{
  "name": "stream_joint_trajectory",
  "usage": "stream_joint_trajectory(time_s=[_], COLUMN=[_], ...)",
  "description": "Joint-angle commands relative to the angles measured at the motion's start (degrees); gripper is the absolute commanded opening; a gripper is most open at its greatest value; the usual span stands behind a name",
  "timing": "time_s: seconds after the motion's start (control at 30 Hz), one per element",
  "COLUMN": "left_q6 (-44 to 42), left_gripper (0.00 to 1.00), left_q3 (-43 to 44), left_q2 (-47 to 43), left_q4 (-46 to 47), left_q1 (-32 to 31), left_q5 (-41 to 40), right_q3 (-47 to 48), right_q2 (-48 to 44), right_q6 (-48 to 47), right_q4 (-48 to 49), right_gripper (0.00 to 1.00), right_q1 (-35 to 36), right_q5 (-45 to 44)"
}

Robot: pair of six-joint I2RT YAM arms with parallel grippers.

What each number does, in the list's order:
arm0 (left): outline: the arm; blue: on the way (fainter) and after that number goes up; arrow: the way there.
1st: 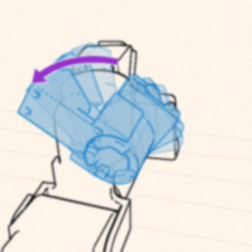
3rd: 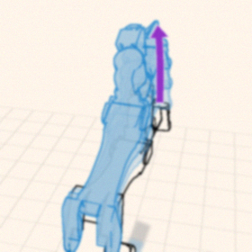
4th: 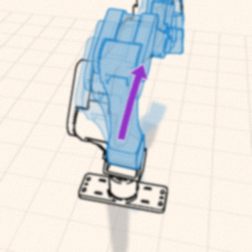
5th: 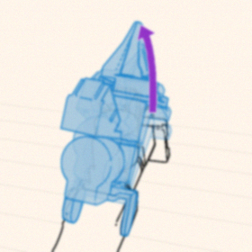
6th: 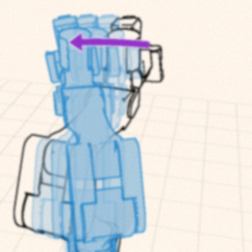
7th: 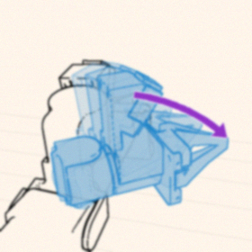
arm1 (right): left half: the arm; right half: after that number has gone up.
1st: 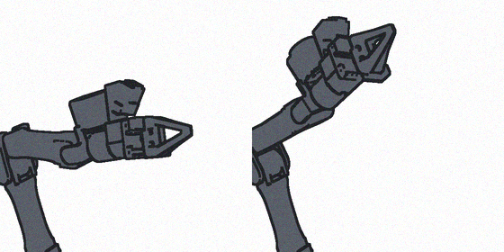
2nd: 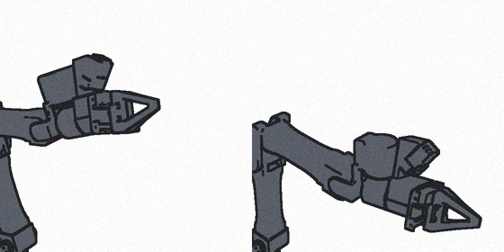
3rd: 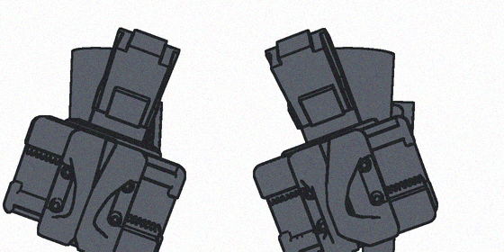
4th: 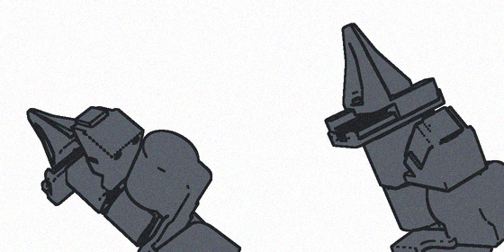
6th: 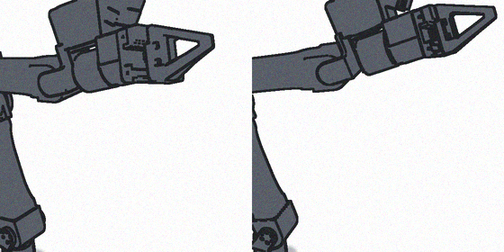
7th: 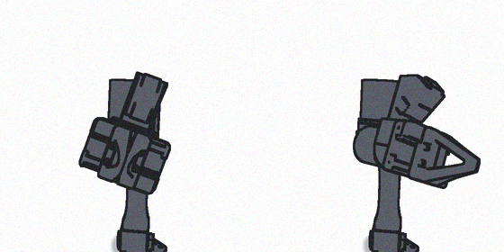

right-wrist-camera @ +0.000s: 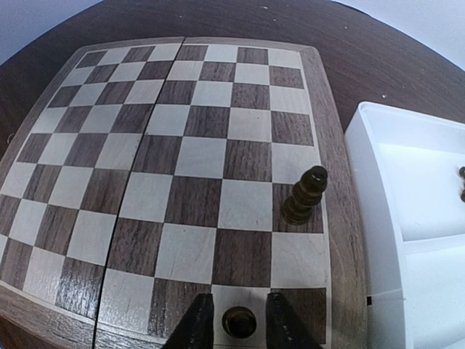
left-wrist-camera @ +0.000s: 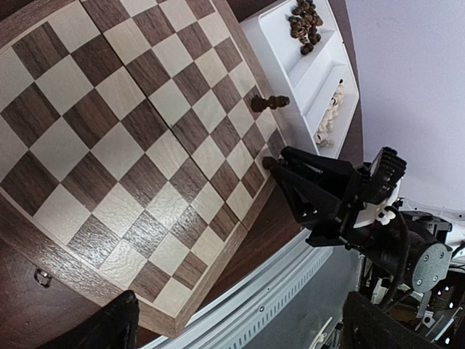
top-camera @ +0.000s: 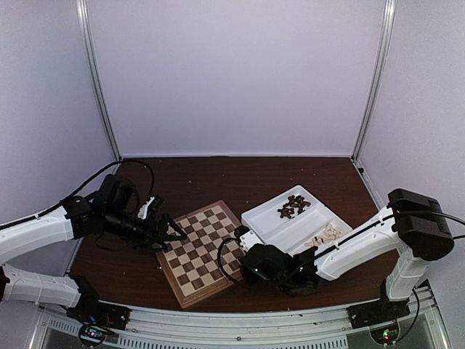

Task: Set up the chess pieces on the board
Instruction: Place the chess piece on the chessboard, then pick up the chess piece from the storage box.

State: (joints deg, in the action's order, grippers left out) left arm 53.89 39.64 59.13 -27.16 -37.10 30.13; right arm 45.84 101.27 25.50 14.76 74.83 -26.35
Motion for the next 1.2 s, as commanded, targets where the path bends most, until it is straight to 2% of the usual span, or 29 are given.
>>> stream_joint_trajectory(time_s=[0.0, 0.37, 0.5, 0.7, 0.97, 1.17], left_q6=[-0.8, -1.3, -1.3, 0.7, 0.4, 0.6], left_gripper=[0.98, 0.98, 0.98, 0.98, 0.98, 0.98], left_q3=[-0.4, 0.8, -0.1, -2.4, -1.6, 0.1], left_q2=[-0.3, 0.0, -1.5, -6.7, -8.7, -10.0], left_q4=[0.6, 0.3, -0.5, -0.8, -5.9, -11.5], left_q1=[0.4, 0.4, 0.4, 0.4, 0.4, 0.4], left_q5=[-0.6, -0.7, -1.9, -4.5, -7.5, -13.0], right_q3=[0.3, 1.2, 1.6, 7.1, 12.4, 12.1], right_q2=[0.1, -5.9, -8.5, -9.5, -11.0, -14.3], right_q6=[-0.3, -3.3, -4.1, -7.5, -8.6, -7.5], right_q4=[0.9, -2.5, -3.0, -8.1, -13.3, -16.5], right_gripper=[0.31, 0.42, 0.42, 0.42, 0.4, 0.38], right_q1=[-0.3, -0.2, -0.2, -0.2, -1.4, -4.2], right_q5=[-0.2, -1.1, -1.0, -0.8, -1.7, -2.2])
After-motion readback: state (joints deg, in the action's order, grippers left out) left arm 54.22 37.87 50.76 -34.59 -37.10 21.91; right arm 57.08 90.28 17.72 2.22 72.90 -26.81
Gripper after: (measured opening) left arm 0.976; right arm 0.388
